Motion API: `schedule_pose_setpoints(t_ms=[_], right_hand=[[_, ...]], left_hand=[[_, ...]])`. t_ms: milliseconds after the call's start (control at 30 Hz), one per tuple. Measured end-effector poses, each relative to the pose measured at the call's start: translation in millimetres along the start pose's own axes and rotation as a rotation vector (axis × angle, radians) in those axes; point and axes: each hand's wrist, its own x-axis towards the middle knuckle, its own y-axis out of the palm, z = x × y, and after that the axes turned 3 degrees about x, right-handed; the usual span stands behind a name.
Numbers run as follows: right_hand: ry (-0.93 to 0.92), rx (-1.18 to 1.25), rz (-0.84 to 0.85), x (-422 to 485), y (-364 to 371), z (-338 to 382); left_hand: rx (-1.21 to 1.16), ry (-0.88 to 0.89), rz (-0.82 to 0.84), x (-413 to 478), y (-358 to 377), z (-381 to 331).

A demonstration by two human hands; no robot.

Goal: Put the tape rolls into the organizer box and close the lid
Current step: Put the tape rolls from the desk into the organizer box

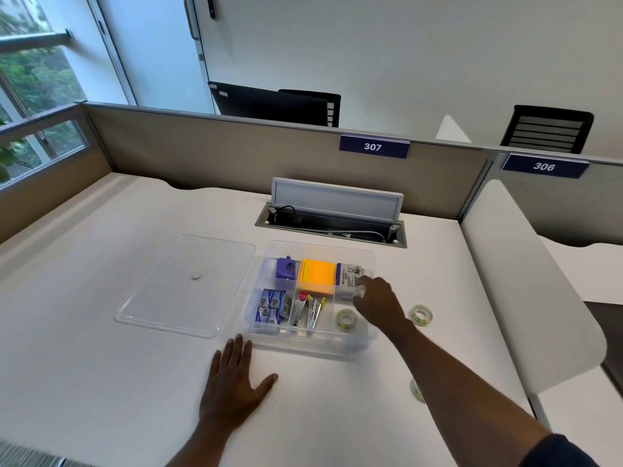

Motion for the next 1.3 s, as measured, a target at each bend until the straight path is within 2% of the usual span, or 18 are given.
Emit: schedule_pose_setpoints(t_ms=[67, 167, 267, 400, 500, 567, 633, 667, 767, 833, 900, 967, 1000, 1033, 1067, 1133, 1167, 1300], right_hand=[[-0.014, -0.02, 0.118, -1.5, 8.2, 5.7], [-0.015, -0.071, 0.141, -6.9, 21.0, 9.0], [-0.011, -0.034, 0.034, -8.2, 23.3, 7.4], [-0.02, -0.073, -0.25, -14.3, 14.0, -4.3], [0.178, -0.036, -0.363, -22.9, 2.5, -19.4], [0.376, -0.015, -0.283, -27.8, -4.5, -34.3], [0.572, 0.003, -0.102, -34.4, -7.6, -54.1], [0.613, -0.031, 0.006, -41.0, -7.9, -63.1], [0.659, -0.152, 0.219, -64.1, -6.6, -82.0], [0.658, -0.128, 0.313, -72.9, -4.4, -84.5], [0.622, -0.207, 0.383, -76.1, -3.6, -85.0], [0.499, -0.267, 0.395, -81.4, 0.2, -87.3], [0.495, -0.181, 0.348, -84.2, 3.0, -84.5], [0.424, -0.197, 0.329, -84.2, 5.5, -83.9], [0.394, -0.143, 0.218, -84.8, 6.9, -82.9], [0.471, -0.096, 0.109, -80.6, -1.8, -75.3], [0.52, -0.072, 0.135, -79.1, -5.1, -71.1], [0.415, 0.016, 0.079, -50.9, -20.7, -45.8]], left_hand=[[-0.003, -0.005, -0.003, 0.2, 0.2, 0.3], [0.008, -0.008, -0.001, 0.4, 0.0, 0.0], [0.005, -0.01, -0.006, 0.1, -0.2, 0.1], [0.005, -0.006, -0.006, -0.3, -0.9, 0.1], [-0.001, -0.008, -0.002, -0.1, -1.0, 0.0], [-0.005, -0.008, -0.002, 0.1, -1.4, 0.0], [-0.002, -0.008, -0.001, 0.2, -1.8, -0.1], [0.001, -0.006, 0.001, 0.2, -2.2, -0.1], [0.002, -0.002, 0.0, -0.1, -3.2, -1.4], [-0.003, -0.001, -0.007, 0.1, -3.3, -1.9], [-0.001, 0.001, -0.006, 0.2, -3.5, -2.3], [0.006, 0.002, -0.006, 0.1, -3.4, -2.4], [0.01, 0.0, -0.006, 0.1, -3.5, -2.2], [0.012, -0.001, -0.005, 0.1, -3.8, -2.3], [0.013, -0.003, -0.003, 0.0, -4.1, -2.4], [0.011, -0.007, 0.0, -0.2, -3.9, -2.5], [0.009, -0.008, 0.001, -0.3, -3.7, -2.5], [0.006, -0.009, 0.003, -0.4, -3.9, -2.2]])
